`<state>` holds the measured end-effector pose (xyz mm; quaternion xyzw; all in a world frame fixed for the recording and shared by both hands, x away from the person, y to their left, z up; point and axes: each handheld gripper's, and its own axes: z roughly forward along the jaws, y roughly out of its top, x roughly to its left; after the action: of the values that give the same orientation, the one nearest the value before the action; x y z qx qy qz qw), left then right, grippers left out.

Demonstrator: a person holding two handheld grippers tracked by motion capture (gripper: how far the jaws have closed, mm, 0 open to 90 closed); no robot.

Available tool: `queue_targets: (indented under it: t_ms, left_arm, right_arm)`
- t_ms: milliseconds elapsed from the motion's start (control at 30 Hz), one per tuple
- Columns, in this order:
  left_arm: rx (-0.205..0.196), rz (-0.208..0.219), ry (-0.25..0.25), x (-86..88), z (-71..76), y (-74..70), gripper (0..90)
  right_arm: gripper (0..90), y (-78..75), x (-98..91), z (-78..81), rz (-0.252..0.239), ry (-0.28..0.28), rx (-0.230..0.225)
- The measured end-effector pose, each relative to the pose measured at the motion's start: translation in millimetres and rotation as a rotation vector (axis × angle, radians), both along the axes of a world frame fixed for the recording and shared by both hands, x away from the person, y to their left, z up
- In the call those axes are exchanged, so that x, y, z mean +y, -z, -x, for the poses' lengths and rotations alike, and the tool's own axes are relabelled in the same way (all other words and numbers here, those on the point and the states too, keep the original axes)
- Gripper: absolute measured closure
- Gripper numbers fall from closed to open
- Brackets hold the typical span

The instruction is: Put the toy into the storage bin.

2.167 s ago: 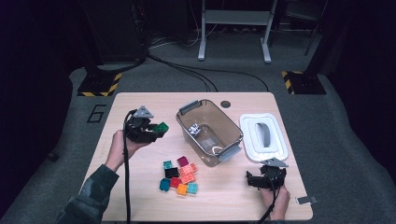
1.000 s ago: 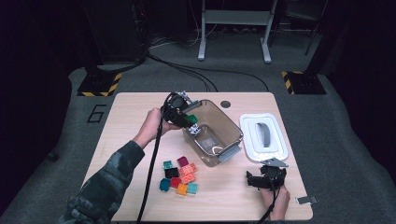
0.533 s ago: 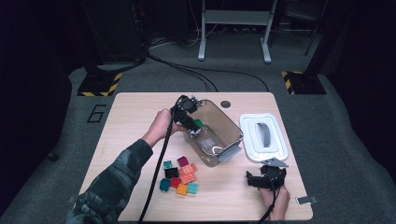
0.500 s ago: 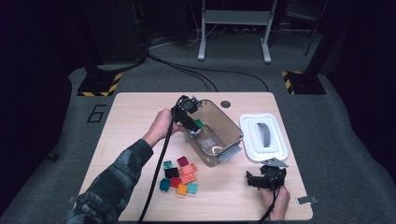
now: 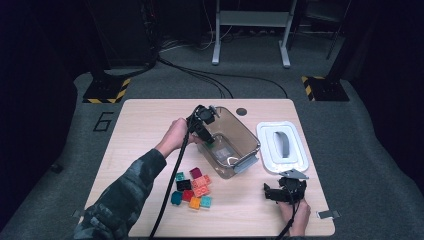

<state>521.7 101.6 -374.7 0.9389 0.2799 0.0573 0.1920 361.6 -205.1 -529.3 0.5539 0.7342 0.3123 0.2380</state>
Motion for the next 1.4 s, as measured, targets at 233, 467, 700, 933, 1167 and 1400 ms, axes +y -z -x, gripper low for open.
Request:
queue_targets:
  t_ms: [233, 467, 700, 933, 1167, 1400]
  left_arm:
    - [-0.025, 0.029, -0.005, 2.9, 7.5, -7.1, 45.2]
    - [-0.065, 0.089, -0.001, 19.0, 23.2, -20.5, 26.6]
    - [-0.127, 0.159, -0.003, 46.1, 42.3, -31.5, 14.9]
    - [-0.190, 0.204, -0.052, 82.9, 60.0, -32.4, 6.6]
    - [-0.206, 0.213, -0.091, 113.1, 76.4, -12.4, 1.8]
    - [-0.145, 0.218, -0.127, 125.1, 76.1, 22.7, 0.2]
  right_arm:
    - [1.7, 0.0, 0.0, 0.0, 0.000, 0.000, 0.000]
    - [1.7, 0.0, 0.0, 0.0, 0.000, 0.000, 0.000]
    - [1.8, 0.0, 0.0, 0.0, 0.000, 0.000, 0.000]
    - [2.1, 0.0, -0.1, 0.1, 0.000, 0.001, -0.002]
    - [2.2, 0.0, -0.1, 0.2, 0.000, 0.002, -0.002]
    - [2.3, 0.0, -0.1, 0.2, 0.000, 0.003, -0.003]
